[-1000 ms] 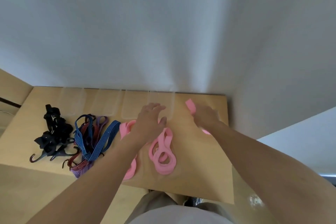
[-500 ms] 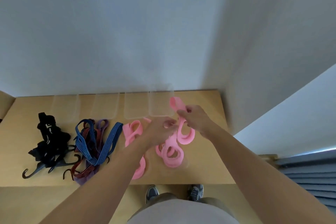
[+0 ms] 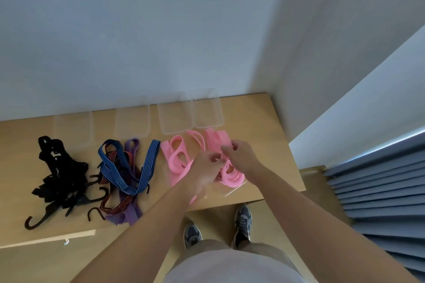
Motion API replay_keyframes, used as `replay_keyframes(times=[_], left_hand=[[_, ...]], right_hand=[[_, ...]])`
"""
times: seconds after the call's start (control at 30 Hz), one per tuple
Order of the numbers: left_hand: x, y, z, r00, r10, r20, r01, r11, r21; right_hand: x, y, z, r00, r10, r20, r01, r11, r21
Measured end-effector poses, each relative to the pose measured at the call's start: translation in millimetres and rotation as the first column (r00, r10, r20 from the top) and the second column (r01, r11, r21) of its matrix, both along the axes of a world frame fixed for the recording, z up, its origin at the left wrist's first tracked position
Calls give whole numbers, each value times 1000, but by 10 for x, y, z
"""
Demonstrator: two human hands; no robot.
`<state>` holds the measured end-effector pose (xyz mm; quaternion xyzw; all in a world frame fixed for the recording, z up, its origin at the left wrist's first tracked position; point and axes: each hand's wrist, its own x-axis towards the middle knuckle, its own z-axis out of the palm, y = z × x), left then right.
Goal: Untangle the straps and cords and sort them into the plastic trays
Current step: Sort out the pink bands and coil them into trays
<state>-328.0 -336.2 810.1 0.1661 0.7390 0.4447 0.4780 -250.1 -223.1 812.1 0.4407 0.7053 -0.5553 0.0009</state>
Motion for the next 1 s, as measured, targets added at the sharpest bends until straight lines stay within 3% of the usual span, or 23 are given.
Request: replay_keyframes(times=[0.2,0.4,0.57,0.7,0.87,1.0], left_hand=[[81,-133,2,990,85,115,-95,992,82],[140,-225,132,987,152,56,-157,981,110],[290,-213,293,973,232,10,-230,957,177],[427,-181,406,978,183,-100,-157,962,221],[541,-9,620,985,139,-100,-117,972,202],[543,199,731,976,110,-188,-70,975,211]], right_hand=[[190,-77,38,993,-35,-109,31,999,-33],[425,15,165,971,-50,-235,32,996,-79],[504,115,266,975,61,-215,-65,998,-8],[555,227,345,974,165,-153,-162,986,33],[650,392,509,960,167,-223,-166,986,21],[661,526,677,939,176,-297,-169,984,49]])
